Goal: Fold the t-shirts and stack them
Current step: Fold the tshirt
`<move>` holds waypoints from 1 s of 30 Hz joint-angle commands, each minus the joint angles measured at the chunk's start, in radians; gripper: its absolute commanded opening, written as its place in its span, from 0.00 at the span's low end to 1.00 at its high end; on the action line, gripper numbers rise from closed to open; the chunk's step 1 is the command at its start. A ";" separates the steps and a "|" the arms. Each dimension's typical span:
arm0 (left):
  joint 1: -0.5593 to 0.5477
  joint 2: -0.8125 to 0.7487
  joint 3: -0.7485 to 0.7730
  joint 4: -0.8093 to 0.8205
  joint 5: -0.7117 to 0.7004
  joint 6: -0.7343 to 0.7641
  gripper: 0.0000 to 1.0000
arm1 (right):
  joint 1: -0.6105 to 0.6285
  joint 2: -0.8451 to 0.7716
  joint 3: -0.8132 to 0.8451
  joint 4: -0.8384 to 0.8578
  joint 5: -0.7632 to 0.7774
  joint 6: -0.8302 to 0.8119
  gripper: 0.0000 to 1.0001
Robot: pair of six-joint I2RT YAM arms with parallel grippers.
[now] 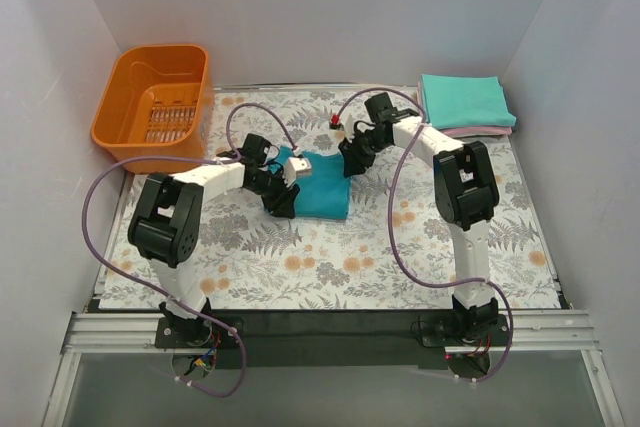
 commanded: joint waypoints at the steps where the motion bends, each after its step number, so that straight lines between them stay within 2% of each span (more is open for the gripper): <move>1: -0.011 -0.101 -0.044 -0.108 0.035 0.026 0.37 | 0.022 -0.098 -0.082 -0.036 -0.050 -0.022 0.36; 6: -0.008 -0.156 -0.028 -0.261 0.098 0.109 0.40 | 0.046 -0.213 -0.229 -0.033 -0.061 -0.071 0.36; 8: 0.011 -0.176 0.007 -0.307 0.156 0.146 0.42 | 0.046 -0.234 -0.214 -0.035 -0.061 -0.062 0.37; 12: 0.087 -0.132 0.223 -0.311 0.282 0.146 0.46 | 0.027 -0.250 -0.092 -0.029 -0.104 -0.020 0.34; 14: 0.101 -0.070 0.290 -0.257 0.304 0.132 0.47 | 0.004 -0.215 0.019 -0.013 -0.129 0.059 0.31; 17: 0.108 0.007 0.347 -0.107 0.276 0.138 0.47 | -0.013 -0.083 0.186 -0.010 -0.169 0.177 0.22; 19: 0.109 0.040 0.360 -0.036 0.282 0.204 0.47 | -0.018 0.021 0.294 -0.007 -0.188 0.246 0.18; 22: 0.109 0.112 0.373 0.019 0.301 0.244 0.48 | -0.019 0.094 0.329 0.040 -0.216 0.282 0.19; 24: 0.109 0.174 0.440 0.019 0.305 0.260 0.49 | -0.019 0.140 0.353 0.056 -0.224 0.297 0.20; 30: 0.088 0.264 0.489 0.033 0.285 0.305 0.49 | -0.024 0.233 0.378 0.112 -0.250 0.326 0.22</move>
